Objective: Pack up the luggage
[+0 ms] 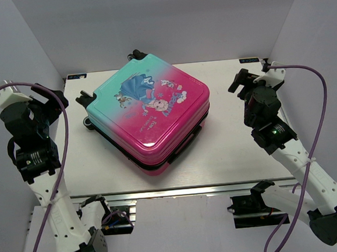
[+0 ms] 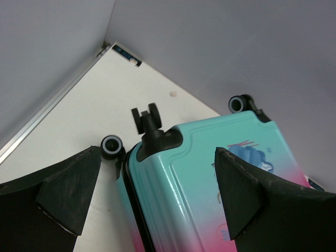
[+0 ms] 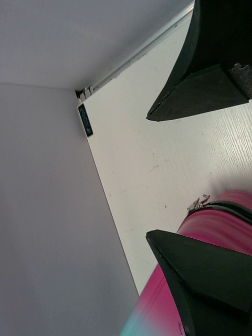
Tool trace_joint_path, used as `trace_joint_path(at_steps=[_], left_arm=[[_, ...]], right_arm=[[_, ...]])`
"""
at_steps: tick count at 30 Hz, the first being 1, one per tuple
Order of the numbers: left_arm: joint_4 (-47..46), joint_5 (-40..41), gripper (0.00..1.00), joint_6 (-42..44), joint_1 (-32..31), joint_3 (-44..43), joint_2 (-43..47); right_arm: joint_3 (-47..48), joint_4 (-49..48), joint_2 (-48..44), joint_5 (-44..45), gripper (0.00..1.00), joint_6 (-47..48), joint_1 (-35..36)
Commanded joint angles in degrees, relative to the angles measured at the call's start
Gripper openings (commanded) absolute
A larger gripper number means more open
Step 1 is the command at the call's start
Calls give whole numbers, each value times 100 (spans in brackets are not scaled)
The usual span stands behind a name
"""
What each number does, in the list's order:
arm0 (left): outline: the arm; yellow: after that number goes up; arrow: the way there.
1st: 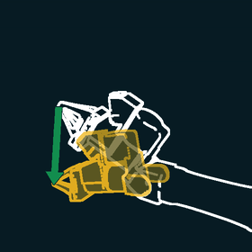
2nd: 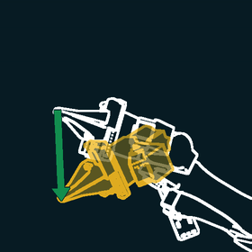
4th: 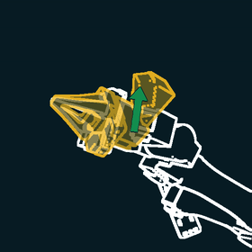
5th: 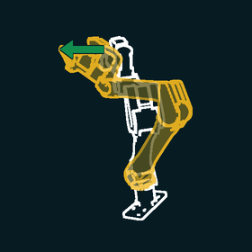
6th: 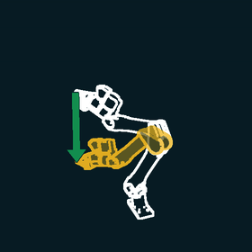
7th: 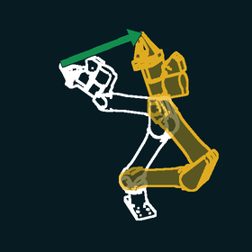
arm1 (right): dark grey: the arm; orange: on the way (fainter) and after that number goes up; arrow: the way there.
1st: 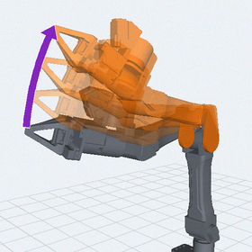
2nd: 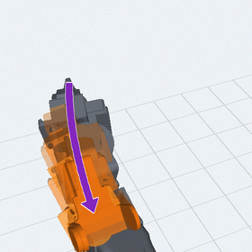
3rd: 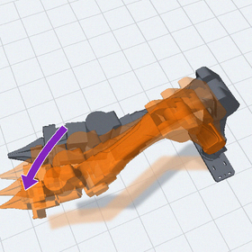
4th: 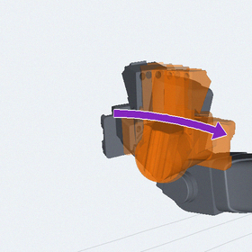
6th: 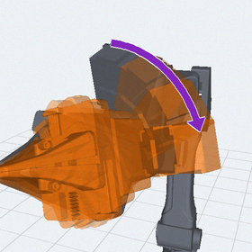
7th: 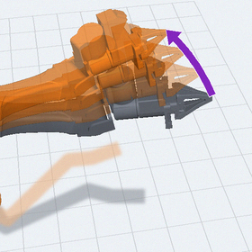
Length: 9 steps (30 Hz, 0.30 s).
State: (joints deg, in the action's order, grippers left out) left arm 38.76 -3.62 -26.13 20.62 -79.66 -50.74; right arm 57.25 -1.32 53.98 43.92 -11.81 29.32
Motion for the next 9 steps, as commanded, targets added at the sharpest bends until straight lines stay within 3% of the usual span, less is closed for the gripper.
trace_joint_path(at_steps=[1,9], left_arm=[[439,54,98,47,12,-50,-296],[422,265,98,38,12,-41,-261]], right_arm=[[181,123,-115,661,89,206,-5],[40,-183,-106,776,89,495,-5]])
